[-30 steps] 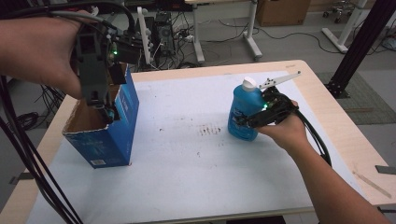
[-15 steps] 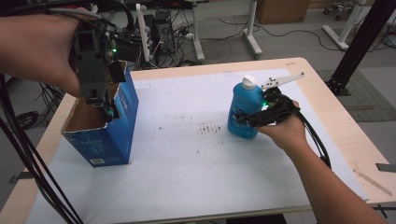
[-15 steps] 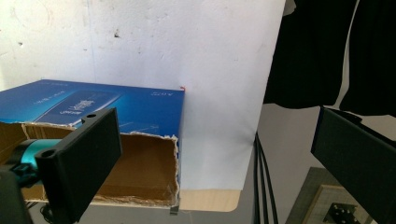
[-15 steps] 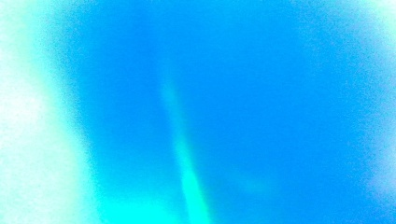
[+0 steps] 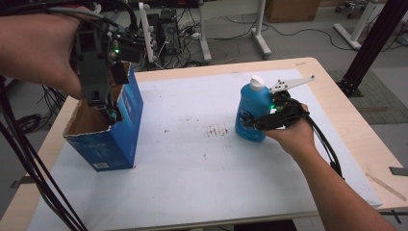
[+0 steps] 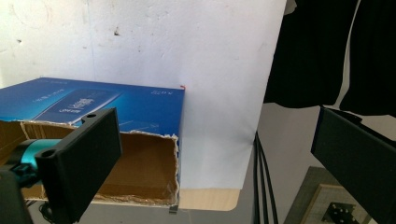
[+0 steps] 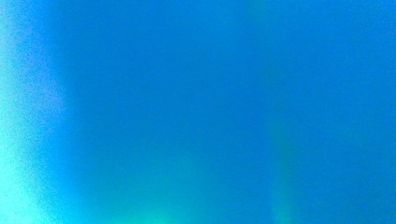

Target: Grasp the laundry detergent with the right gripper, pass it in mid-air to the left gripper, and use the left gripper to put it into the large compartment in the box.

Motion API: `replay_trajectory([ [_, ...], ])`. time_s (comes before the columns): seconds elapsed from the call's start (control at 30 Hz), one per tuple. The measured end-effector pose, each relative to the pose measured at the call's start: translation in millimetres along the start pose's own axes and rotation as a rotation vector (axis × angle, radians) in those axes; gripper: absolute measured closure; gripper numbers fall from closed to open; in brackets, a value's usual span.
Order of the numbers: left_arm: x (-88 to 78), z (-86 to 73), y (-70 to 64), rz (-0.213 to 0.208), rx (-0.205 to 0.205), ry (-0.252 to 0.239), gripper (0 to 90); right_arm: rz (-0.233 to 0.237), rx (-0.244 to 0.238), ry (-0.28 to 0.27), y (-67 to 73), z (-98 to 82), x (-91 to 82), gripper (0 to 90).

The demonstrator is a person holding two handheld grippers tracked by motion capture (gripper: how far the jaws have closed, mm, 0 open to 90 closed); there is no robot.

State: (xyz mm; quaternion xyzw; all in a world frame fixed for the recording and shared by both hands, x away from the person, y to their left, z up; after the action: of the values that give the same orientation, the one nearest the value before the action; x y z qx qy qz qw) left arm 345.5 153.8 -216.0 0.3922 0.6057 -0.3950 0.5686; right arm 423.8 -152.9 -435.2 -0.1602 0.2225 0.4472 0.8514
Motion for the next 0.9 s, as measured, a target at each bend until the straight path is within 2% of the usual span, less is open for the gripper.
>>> replay_trajectory([
  [0.17,0.1,0.4,-0.2,-0.002,0.001,-0.002,1.8,-0.006,0.000,0.011,0.3,-2.3,0.9,23.2],
  [0.9,1.3,3.2,1.3,-0.001,-0.002,0.002,1.7,0.001,-0.014,-0.007,1.4,-3.3,1.9,32.5],
])
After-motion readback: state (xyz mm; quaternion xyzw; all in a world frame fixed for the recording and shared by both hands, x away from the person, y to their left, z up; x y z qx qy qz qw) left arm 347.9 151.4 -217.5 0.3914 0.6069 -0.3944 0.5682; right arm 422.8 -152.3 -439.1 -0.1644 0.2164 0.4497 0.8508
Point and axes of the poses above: each handheld gripper's, and its own axes: x roughly forward along the jaws, z roughly out of its top, y roughly to its left, the point moved 5 cm from there along x, roughly forward along the jaws, and after that the axes turned 14 degrees about -x, right-handed, at the moved point
